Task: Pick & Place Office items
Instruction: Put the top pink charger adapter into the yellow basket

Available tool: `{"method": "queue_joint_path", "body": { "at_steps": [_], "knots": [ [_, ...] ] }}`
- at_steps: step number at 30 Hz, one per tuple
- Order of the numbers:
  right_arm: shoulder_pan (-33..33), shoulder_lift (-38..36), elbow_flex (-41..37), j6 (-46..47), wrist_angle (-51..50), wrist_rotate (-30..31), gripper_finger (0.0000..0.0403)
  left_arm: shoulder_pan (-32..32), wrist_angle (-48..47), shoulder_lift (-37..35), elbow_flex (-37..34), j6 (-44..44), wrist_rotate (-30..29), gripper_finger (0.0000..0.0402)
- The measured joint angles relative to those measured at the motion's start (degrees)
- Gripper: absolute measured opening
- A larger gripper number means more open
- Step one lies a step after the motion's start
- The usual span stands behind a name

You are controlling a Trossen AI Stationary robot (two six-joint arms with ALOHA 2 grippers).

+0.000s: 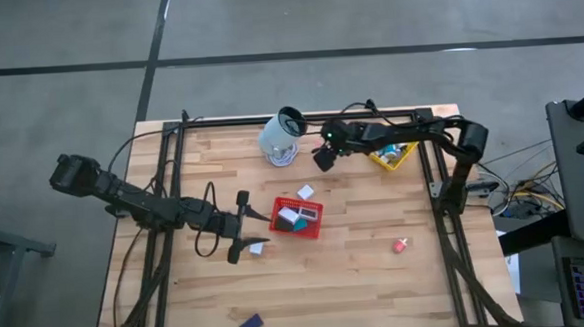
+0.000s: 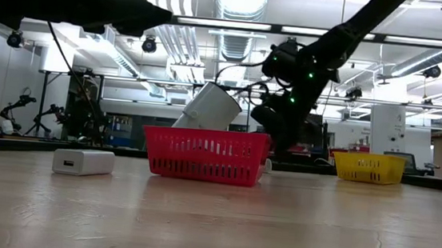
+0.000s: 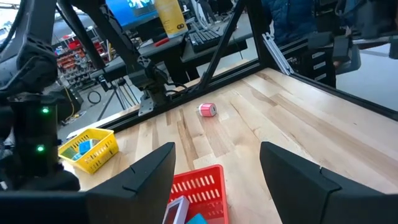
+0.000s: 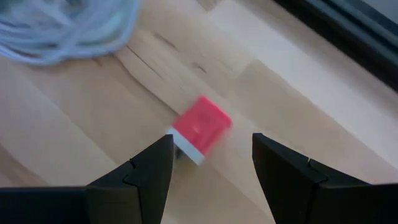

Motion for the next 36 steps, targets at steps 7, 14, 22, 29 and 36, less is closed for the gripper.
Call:
{"method": "queue_joint_path", "body": {
  "at_steps": [7,14,22,29,36],
  "knots": [
    [0.62,-0.02,3.29,-0.46,-1.52,0.25,0.0213,0.00,0.07,0.00,-0.11,-0.20,0.00,0.0239],
    [0.73,0.14,3.85,-0.49,-2.31,0.46,0.0213,0.00,0.09,0.00,-0.11,-0.20,0.00,0.0239],
    [0.73,0.16,3.14,-0.68,-2.26,0.71,0.0213,-0.02,0.10,0.00,-0.11,-0.20,0.00,0.0239],
    [0.73,0.16,3.28,-1.10,-2.19,0.87,0.0213,-0.02,0.11,0.00,-0.11,-0.20,0.00,0.0239],
    [0.73,0.16,3.22,-1.32,-2.17,0.85,0.0213,-0.02,0.11,0.00,-0.11,-0.20,0.00,0.0239]
  ]
}}
